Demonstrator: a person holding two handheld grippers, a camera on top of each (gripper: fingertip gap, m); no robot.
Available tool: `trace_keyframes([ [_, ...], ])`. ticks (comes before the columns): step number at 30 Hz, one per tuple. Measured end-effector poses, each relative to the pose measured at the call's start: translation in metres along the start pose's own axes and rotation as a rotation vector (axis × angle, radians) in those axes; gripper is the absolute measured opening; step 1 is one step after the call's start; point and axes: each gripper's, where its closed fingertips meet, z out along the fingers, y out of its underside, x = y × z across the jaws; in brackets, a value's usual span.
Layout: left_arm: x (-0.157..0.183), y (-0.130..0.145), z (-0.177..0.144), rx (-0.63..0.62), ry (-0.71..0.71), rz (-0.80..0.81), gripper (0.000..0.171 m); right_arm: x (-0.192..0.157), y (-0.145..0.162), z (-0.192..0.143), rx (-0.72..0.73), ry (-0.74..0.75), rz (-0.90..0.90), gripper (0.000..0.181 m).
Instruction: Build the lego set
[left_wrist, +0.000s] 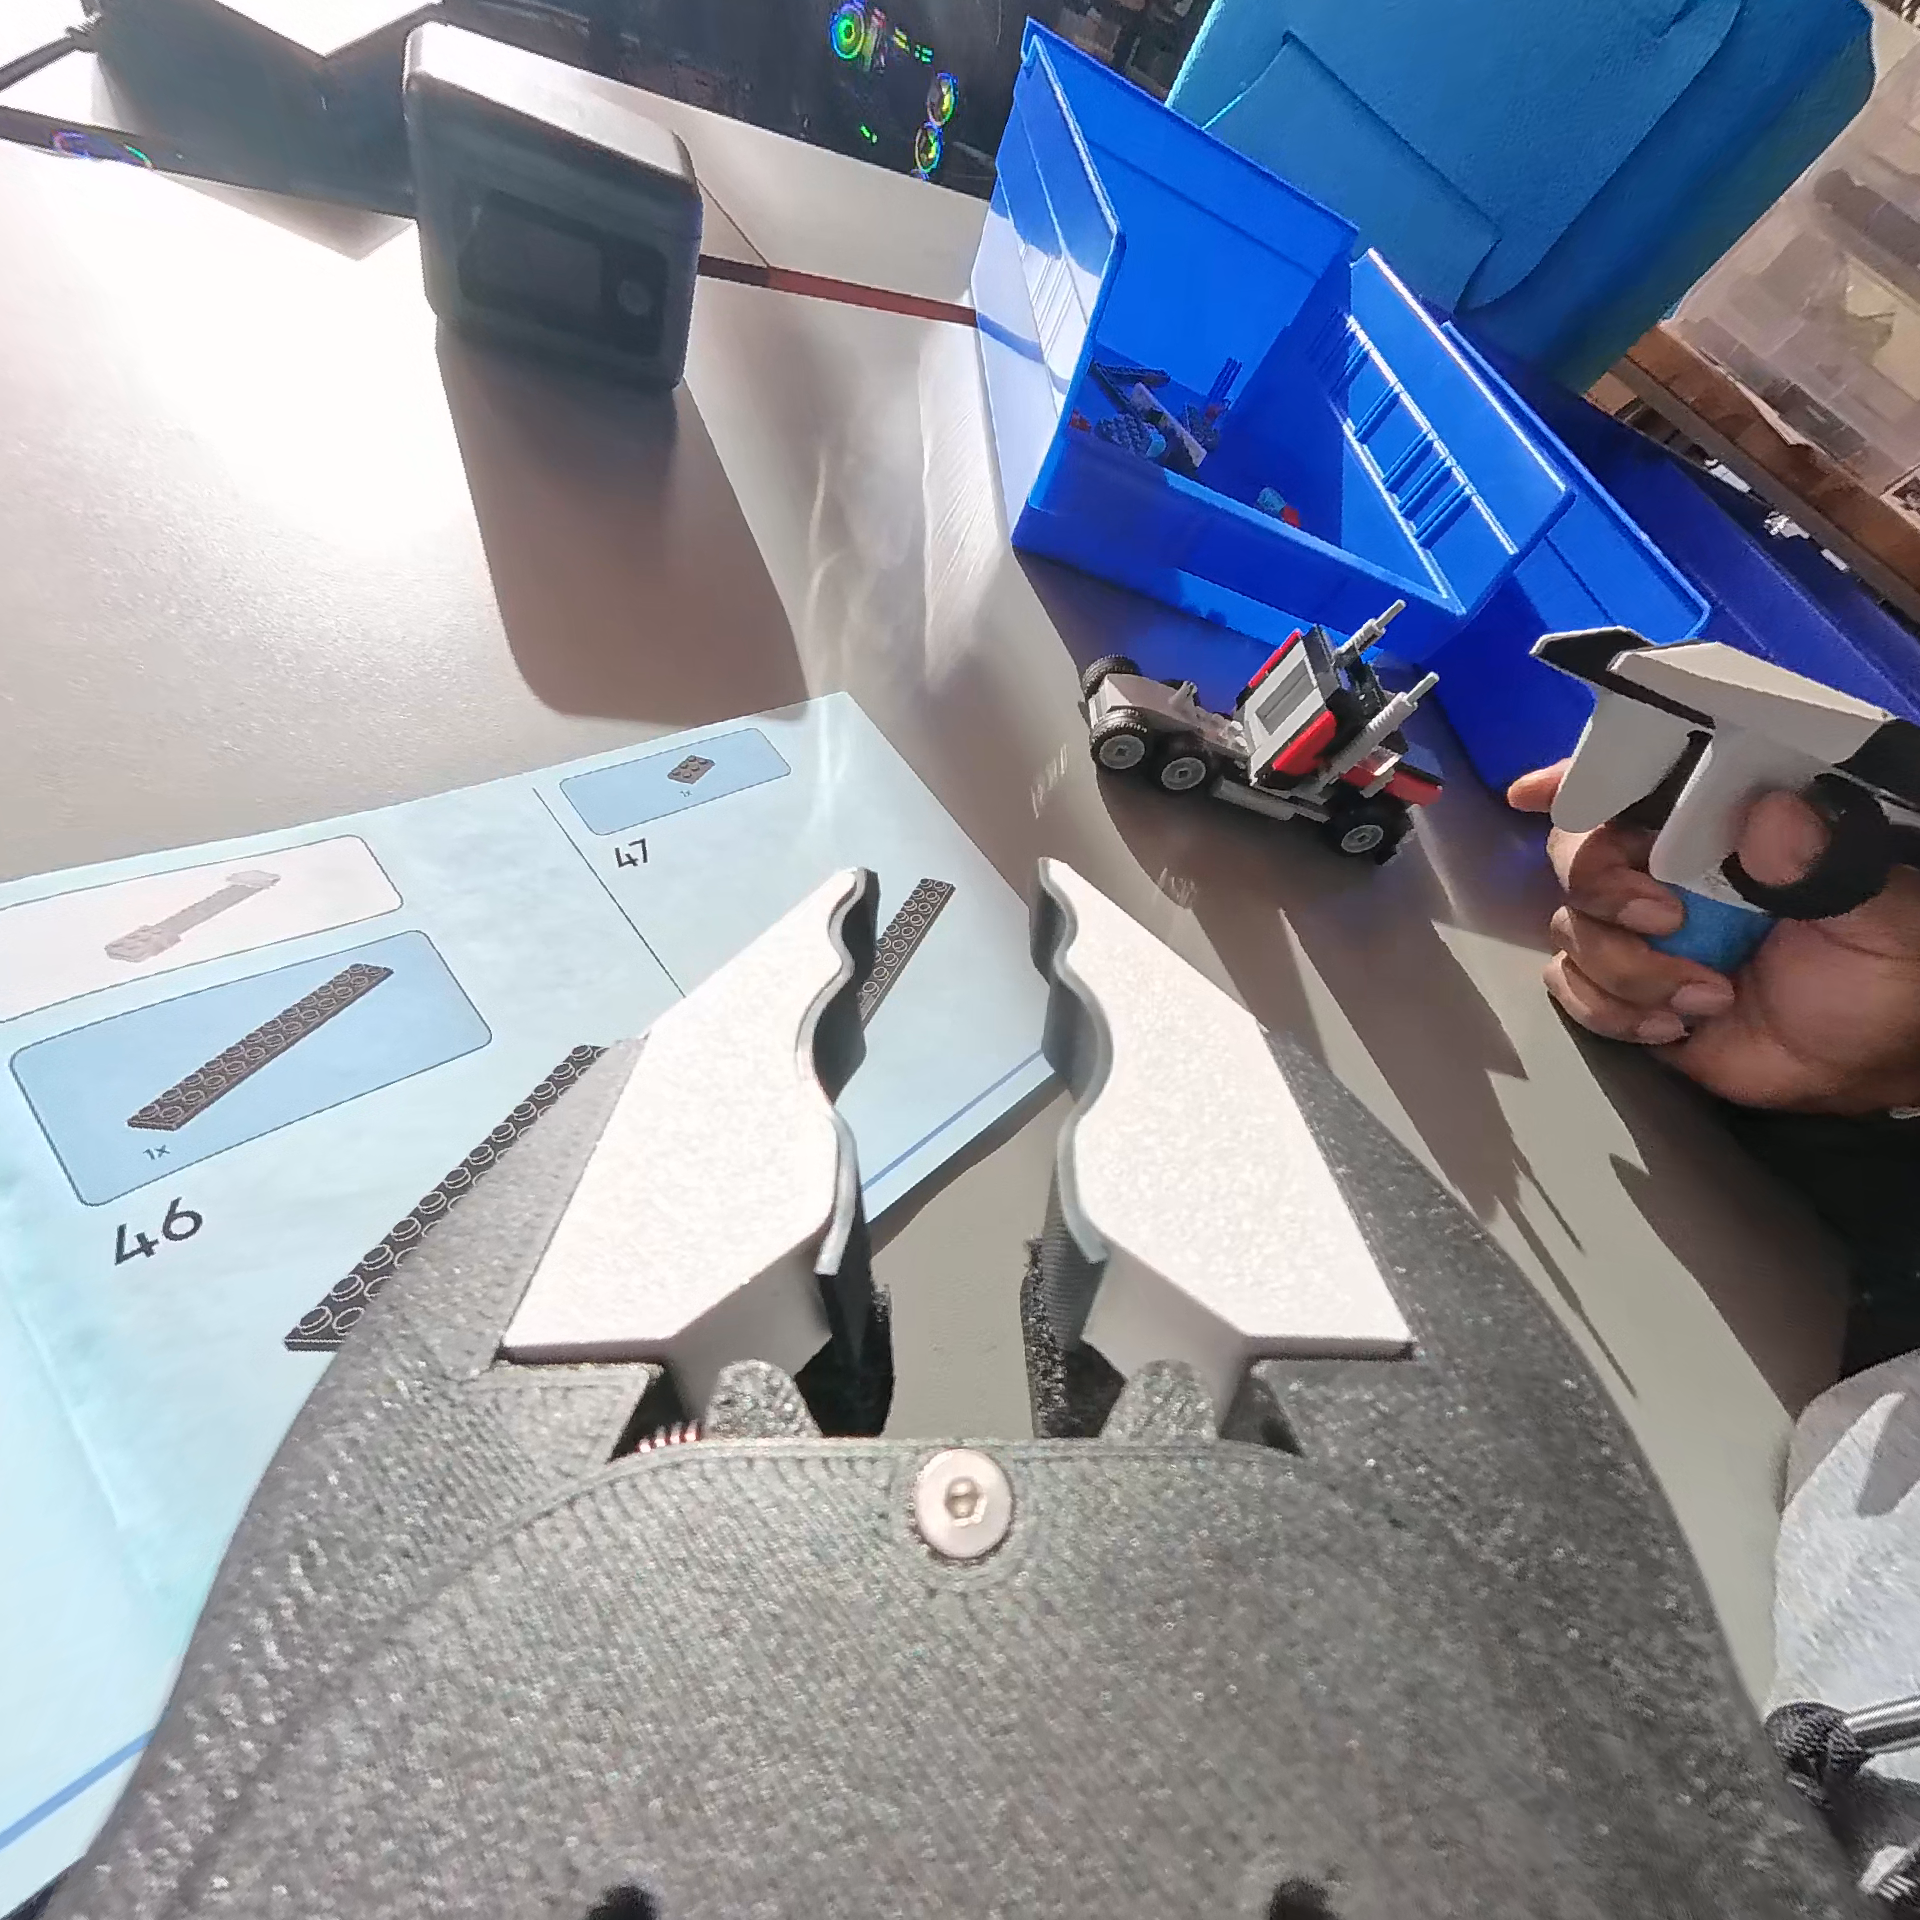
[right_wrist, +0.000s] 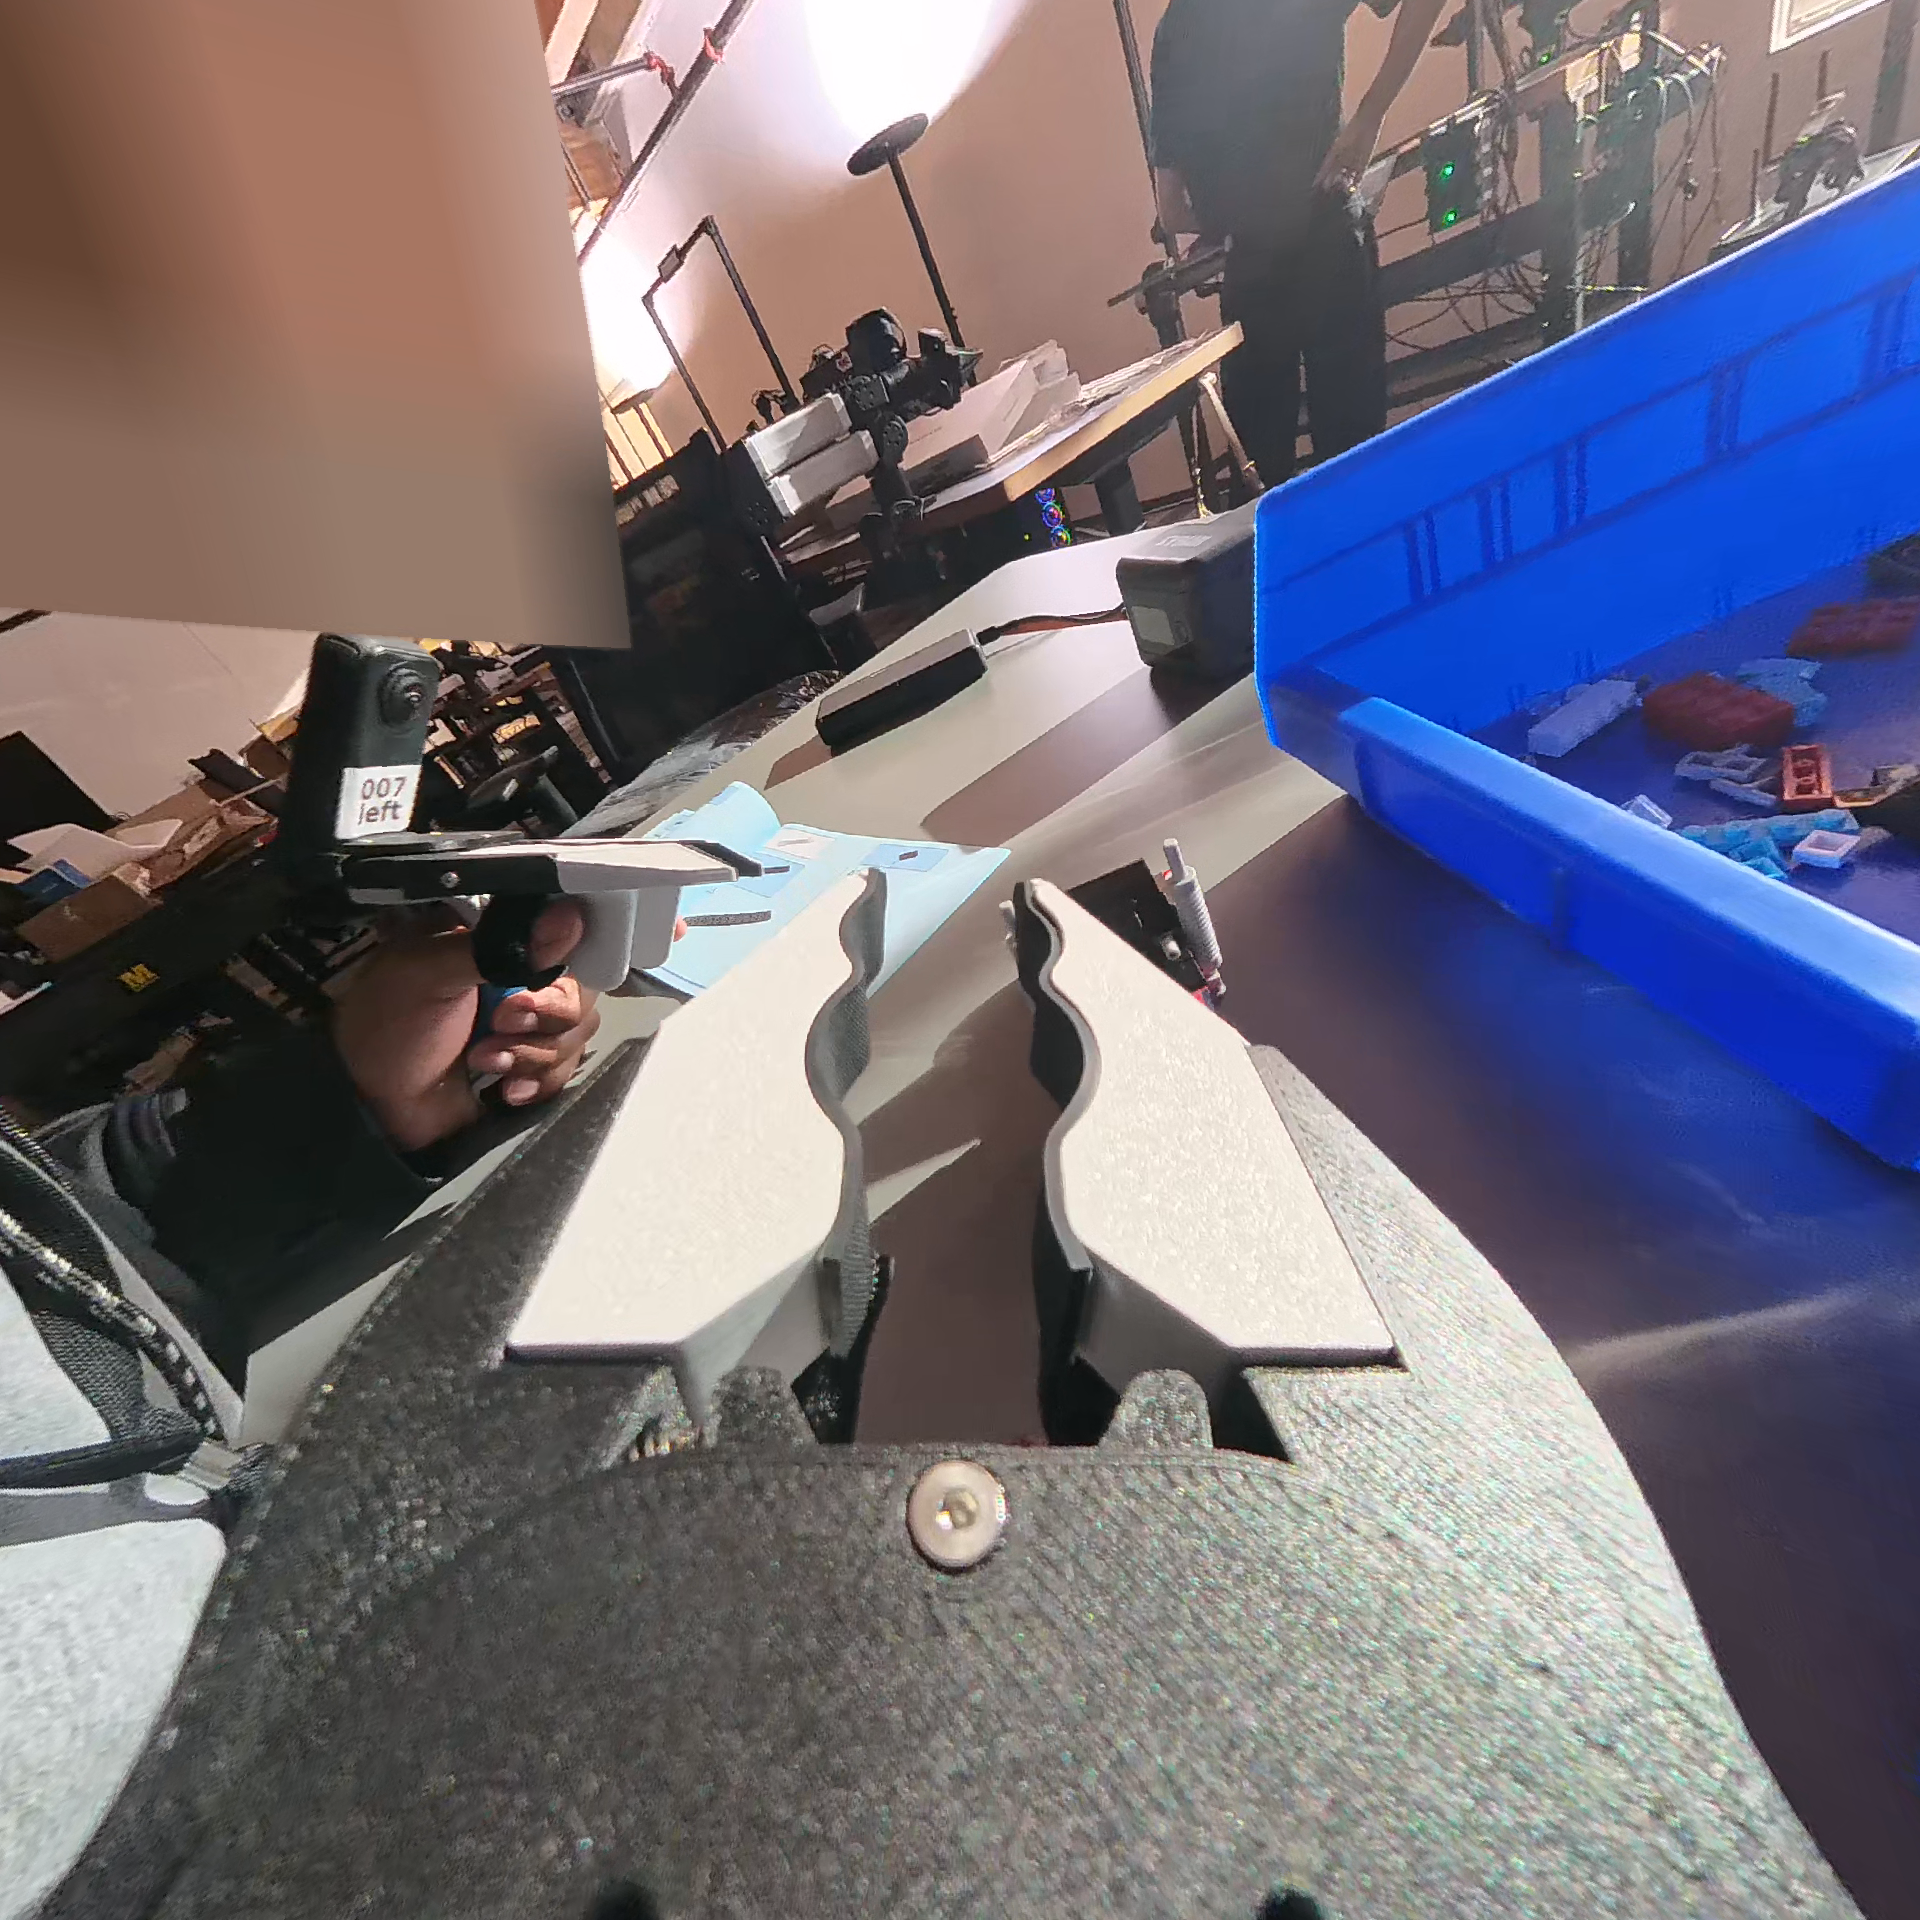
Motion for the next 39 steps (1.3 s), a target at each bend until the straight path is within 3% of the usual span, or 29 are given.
trace_keyframes([
  [24,-0.001,0.0,0.0,0.003,0.008,-0.021,0.029,-0.01,-0.004,-0.004,0.026,-0.063,-0.015,0.027],
  [28,-0.001,0.0,-0.001,0.004,0.01,-0.024,0.029,-0.037,-0.037,-0.035,0.208,-0.175,-0.205,0.027],
  [31,-0.001,-0.002,-0.002,0.014,0.018,-0.034,0.029,-0.021,-0.077,-0.076,0.231,-0.107,-0.349,0.027],
  [33,-0.001,-0.002,-0.002,0.019,0.023,-0.041,0.029,0.009,-0.112,-0.106,0.156,-0.001,-0.382,0.027],
  [35,-0.001,-0.002,-0.002,0.014,0.027,-0.044,0.029,0.055,-0.135,-0.127,-0.029,0.157,-0.408,0.027],
  [37,0.0,-0.001,-0.002,0.009,0.031,-0.043,0.029,0.113,-0.131,-0.141,-0.329,0.318,-0.444,0.03],
  [39,0.0,-0.001,-0.002,0.012,0.033,-0.042,0.029,0.16,-0.111,-0.151,-0.646,0.367,-0.48,0.036],
])
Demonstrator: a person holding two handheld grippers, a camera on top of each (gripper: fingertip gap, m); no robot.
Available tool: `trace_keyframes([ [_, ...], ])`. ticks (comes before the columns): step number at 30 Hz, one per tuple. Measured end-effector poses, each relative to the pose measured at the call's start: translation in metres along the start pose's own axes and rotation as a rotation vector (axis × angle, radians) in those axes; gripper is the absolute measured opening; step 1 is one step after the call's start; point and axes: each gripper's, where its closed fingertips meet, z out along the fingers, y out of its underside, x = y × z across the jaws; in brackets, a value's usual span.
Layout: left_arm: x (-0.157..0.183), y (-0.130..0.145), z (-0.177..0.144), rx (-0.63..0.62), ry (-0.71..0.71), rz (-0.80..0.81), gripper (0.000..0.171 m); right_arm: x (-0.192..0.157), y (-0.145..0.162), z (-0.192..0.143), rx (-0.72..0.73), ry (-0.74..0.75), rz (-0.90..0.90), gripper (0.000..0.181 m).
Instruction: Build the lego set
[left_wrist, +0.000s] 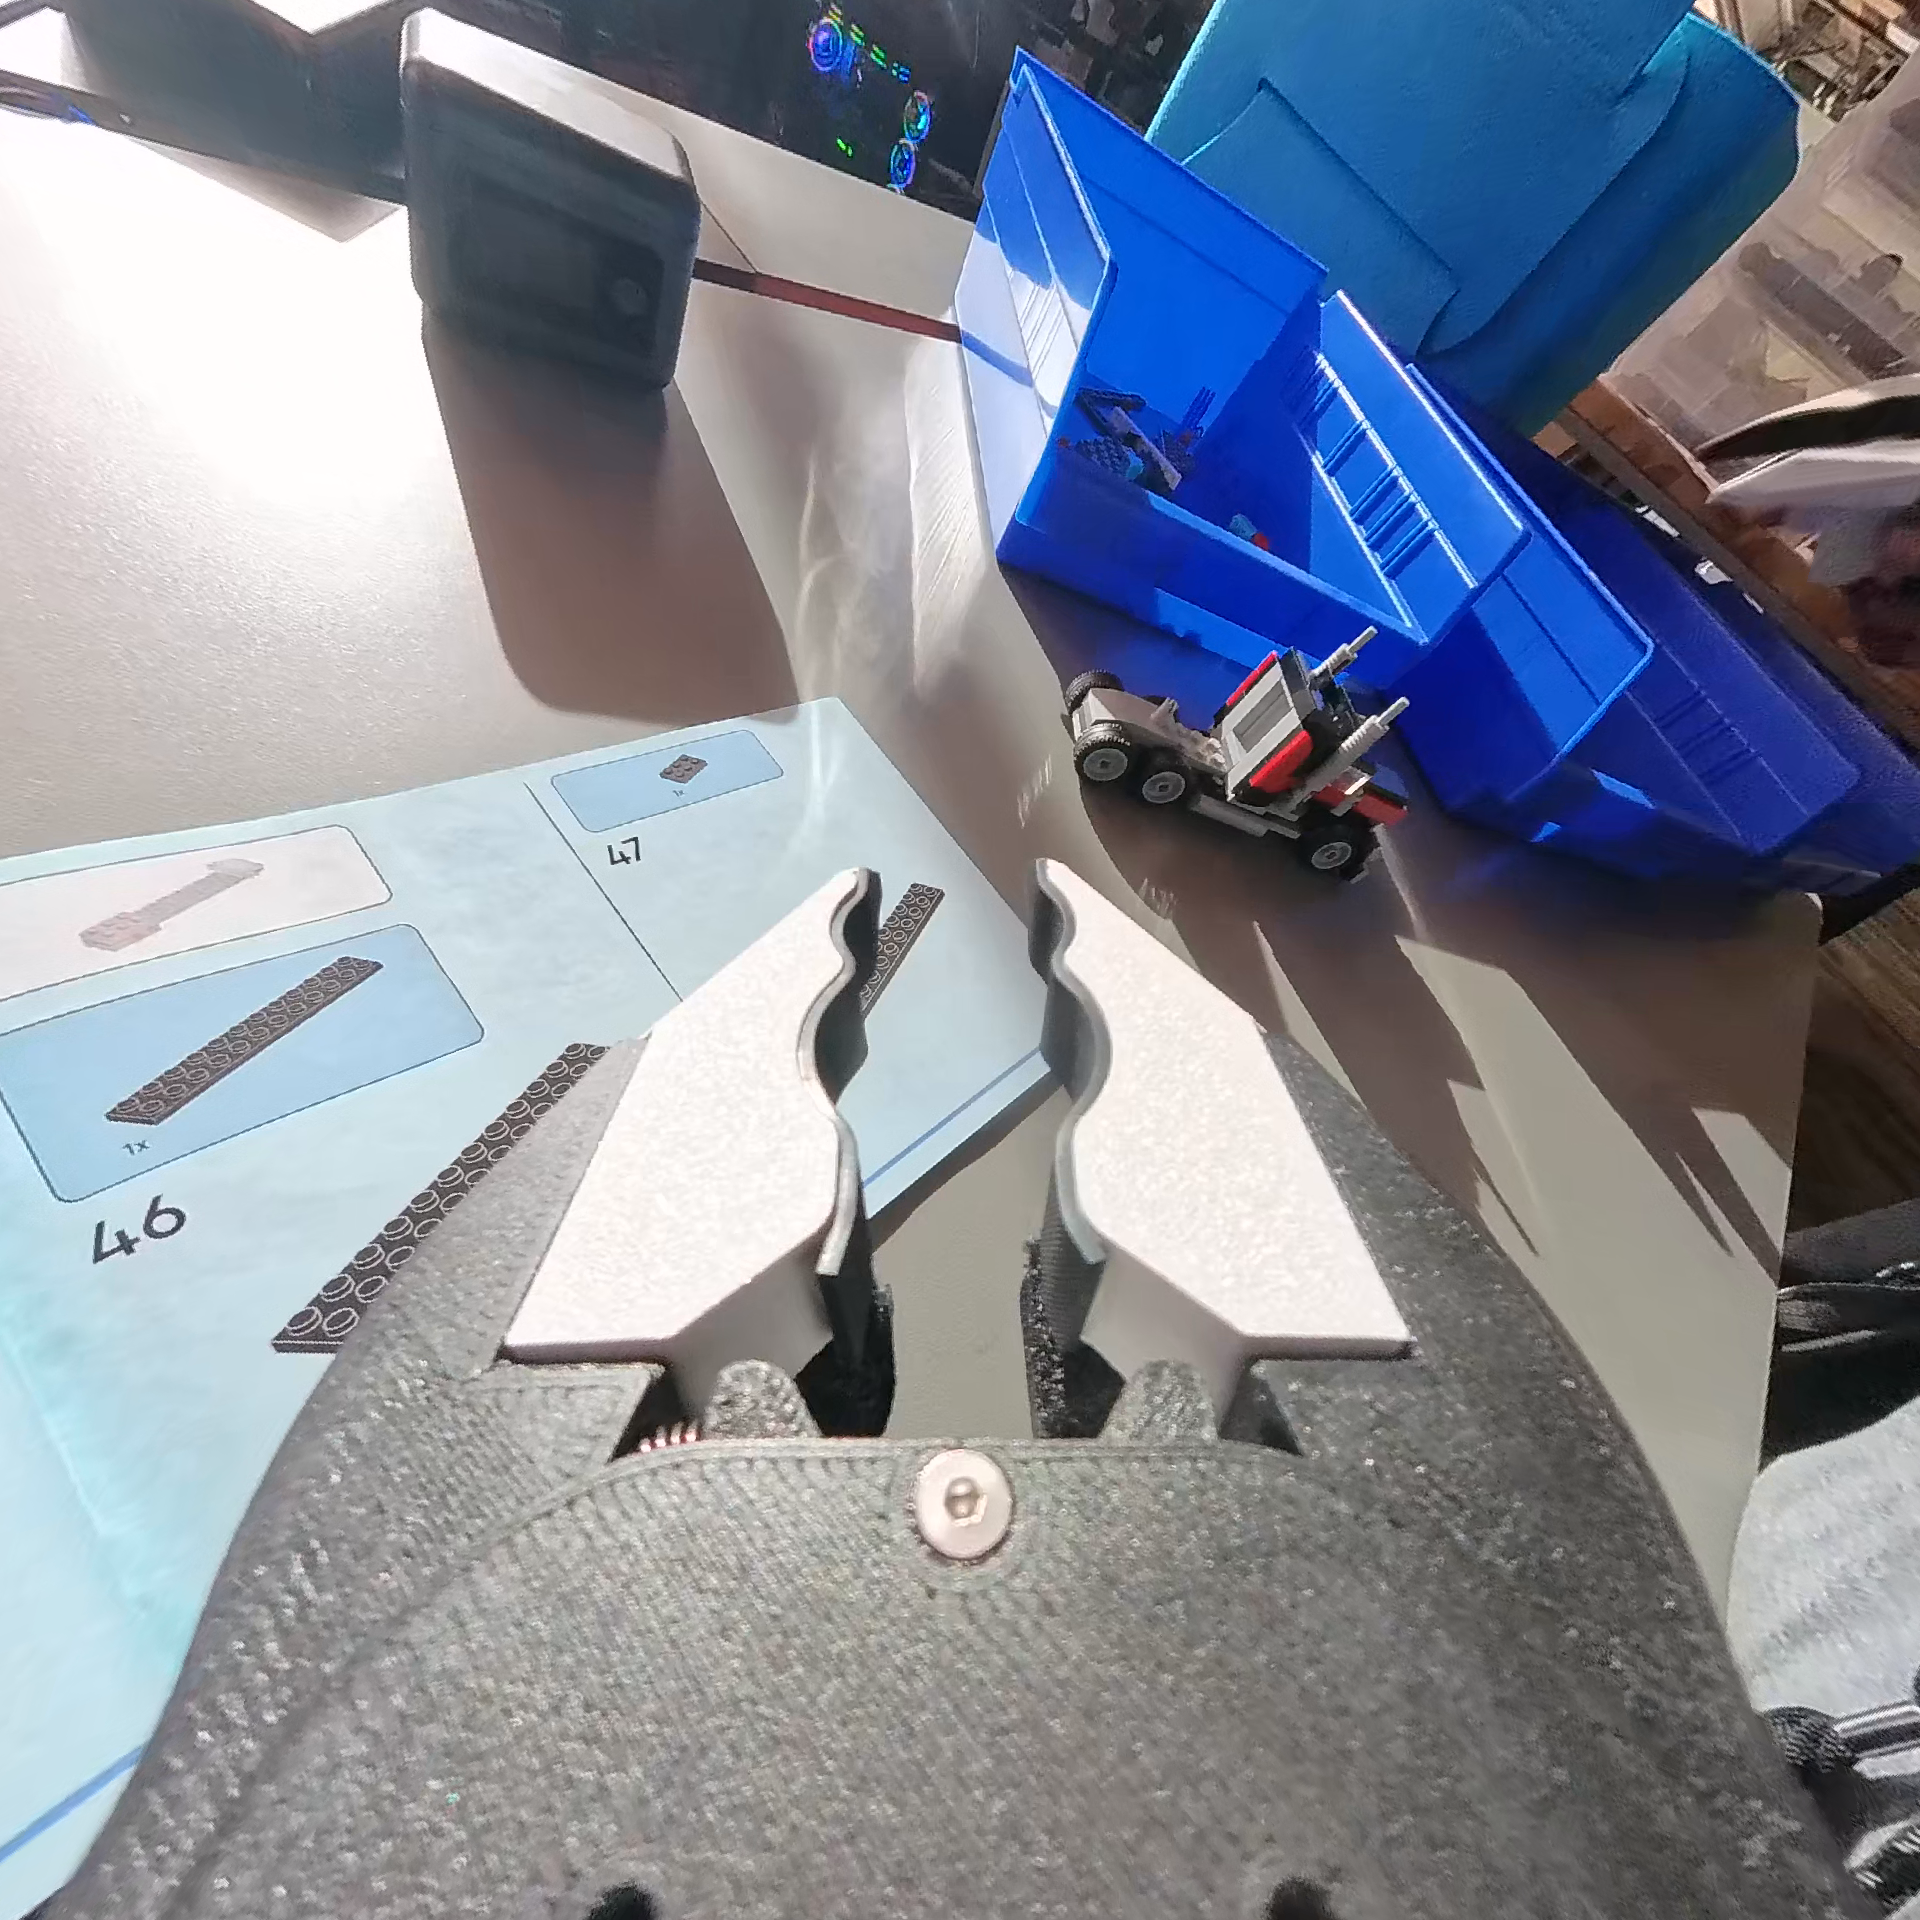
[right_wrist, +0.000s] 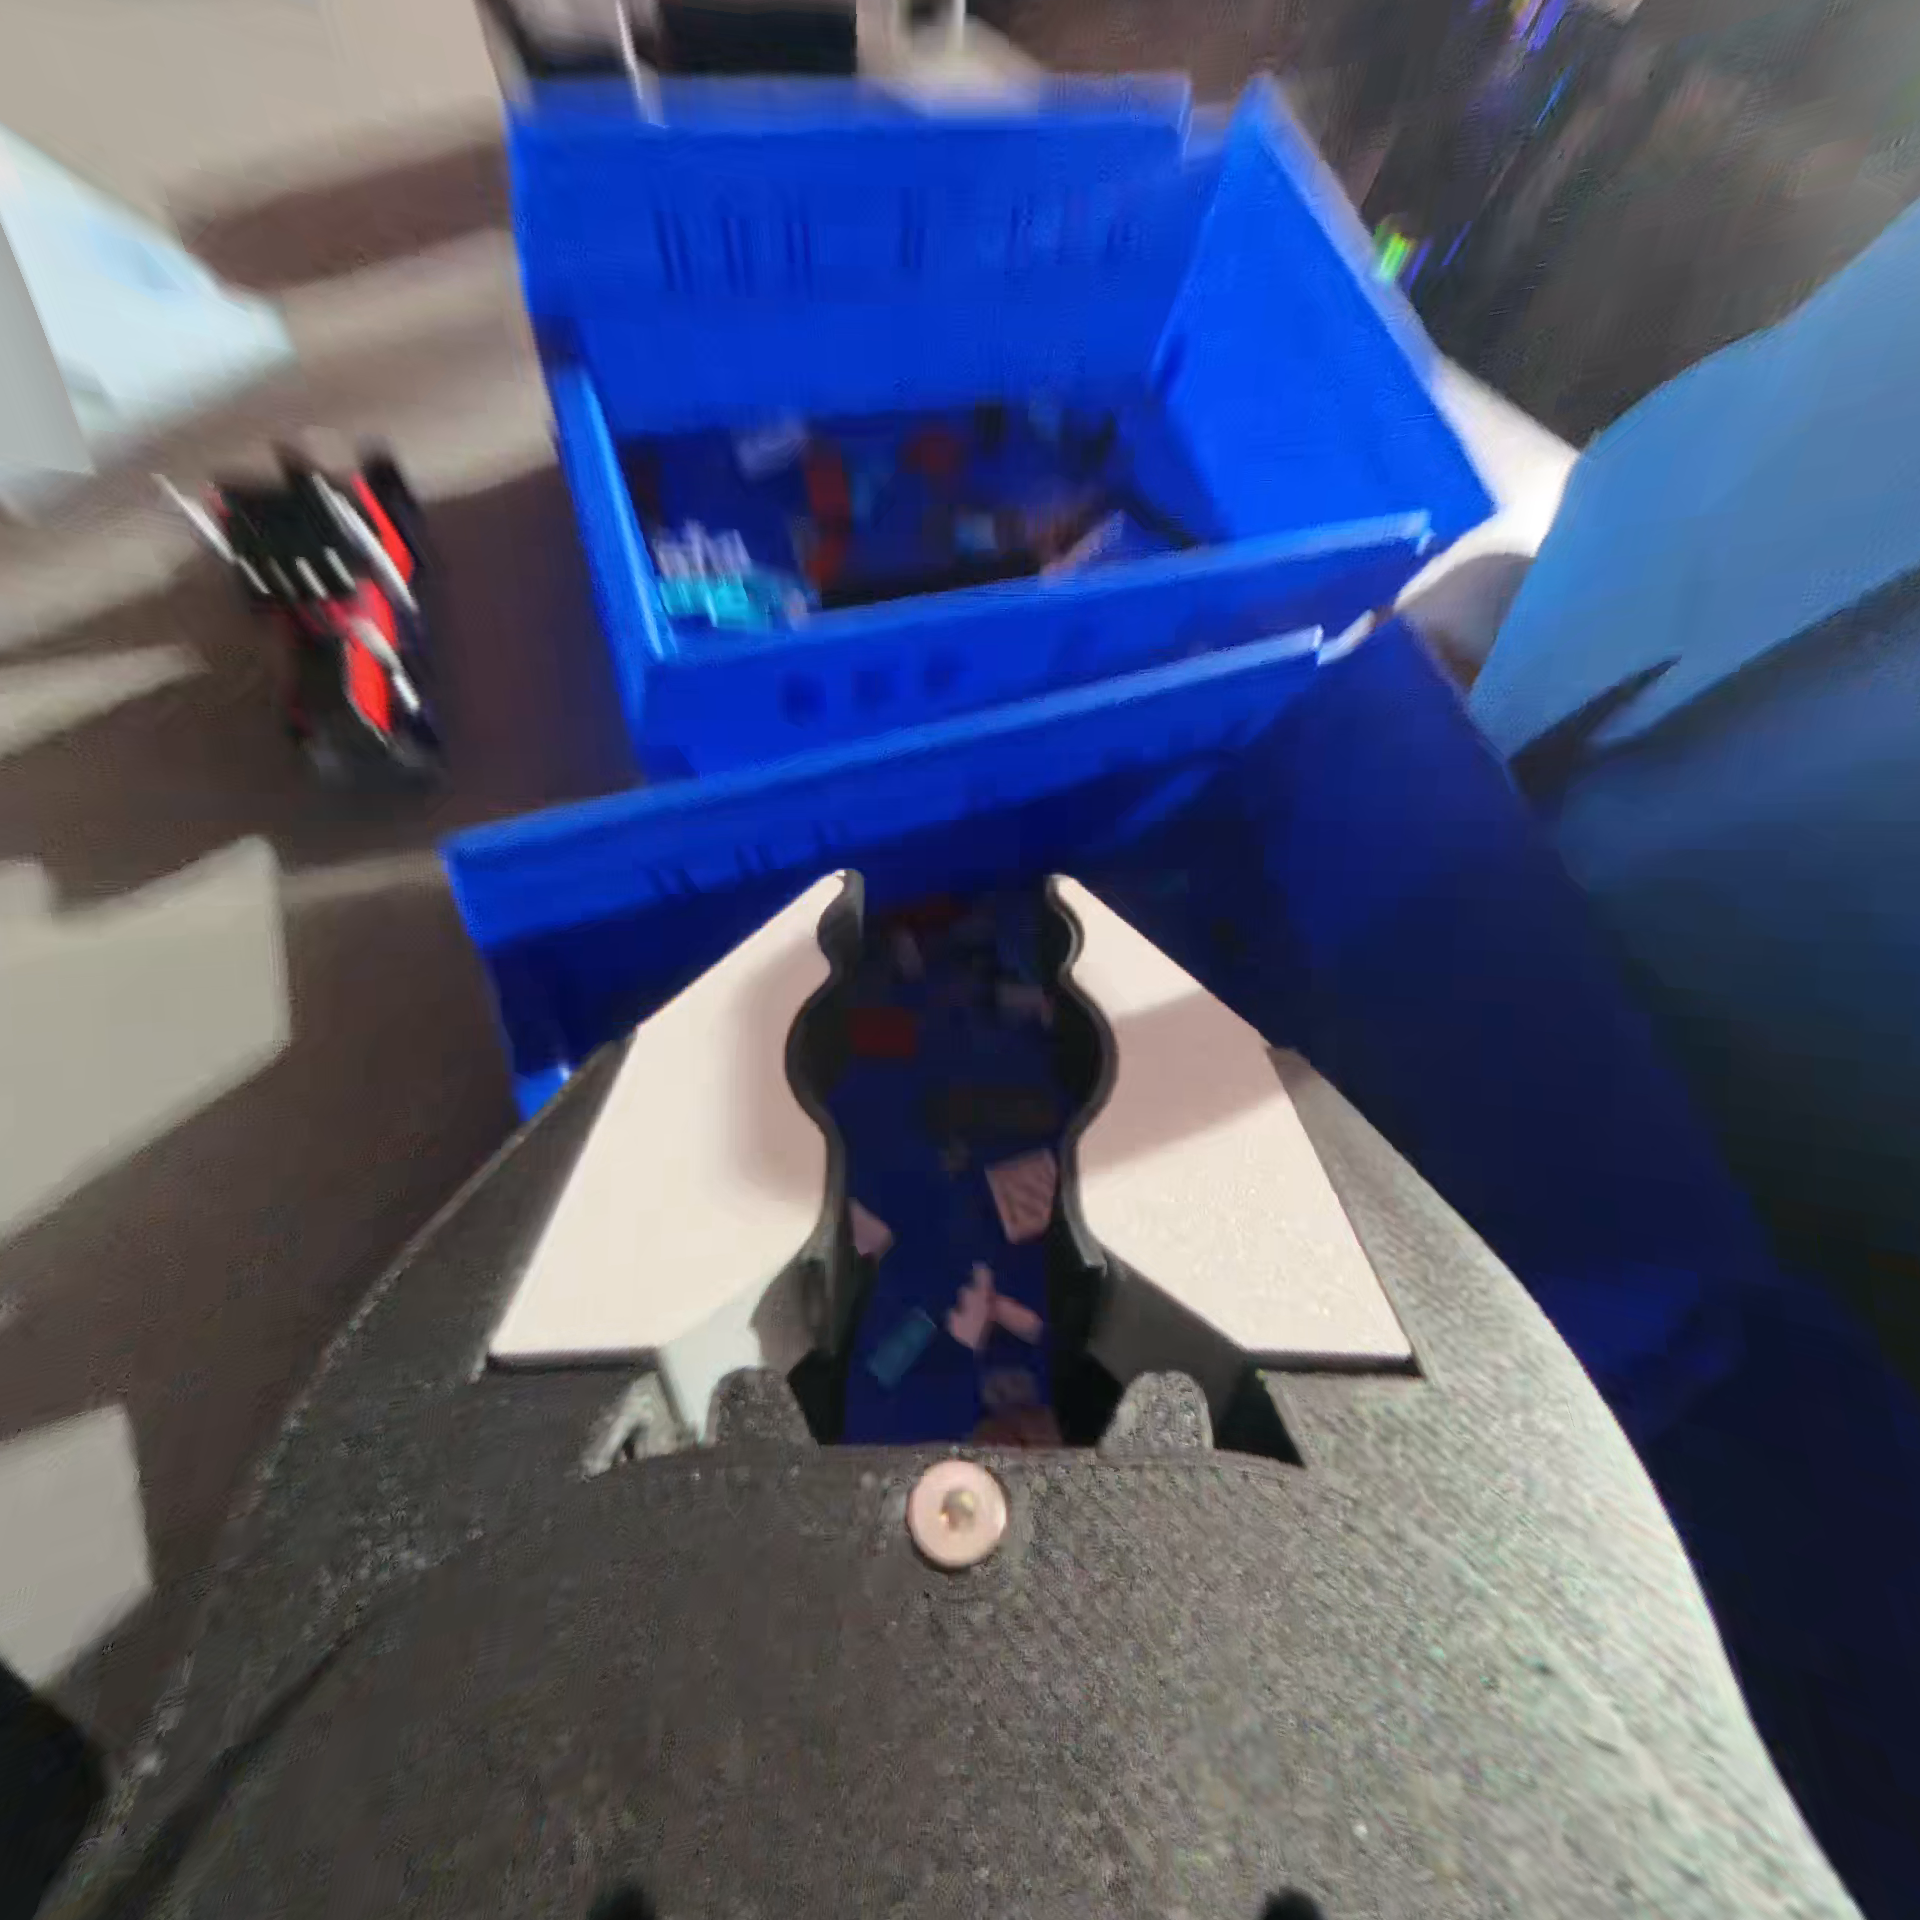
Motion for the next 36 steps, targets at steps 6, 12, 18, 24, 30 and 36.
trace_keyframes([
  [6,-0.001,-0.001,-0.001,0.012,-0.005,-0.001,0.029,0.009,0.035,0.066,-0.342,-0.308,-0.238,0.043],
  [12,-0.003,-0.001,-0.001,0.009,-0.006,-0.016,0.029,0.005,0.061,0.101,-0.447,-0.416,-0.366,0.053],
  [18,-0.003,0.0,0.001,-0.005,0.003,-0.028,0.029,0.004,0.072,0.118,-0.45,-0.46,-0.34,0.053],
  [24,-0.002,-0.001,0.0,0.005,0.005,-0.026,0.029,0.003,0.08,0.123,-0.463,-0.461,-0.317,0.028],
  [30,-0.002,-0.001,0.0,0.005,0.012,-0.028,0.029,0.002,0.067,0.102,-0.403,-0.392,-0.304,0.028],
  [36,0.0,-0.002,-0.001,0.012,0.019,-0.025,0.029,-0.01,0.036,0.051,-0.274,-0.247,-0.26,0.028],
])
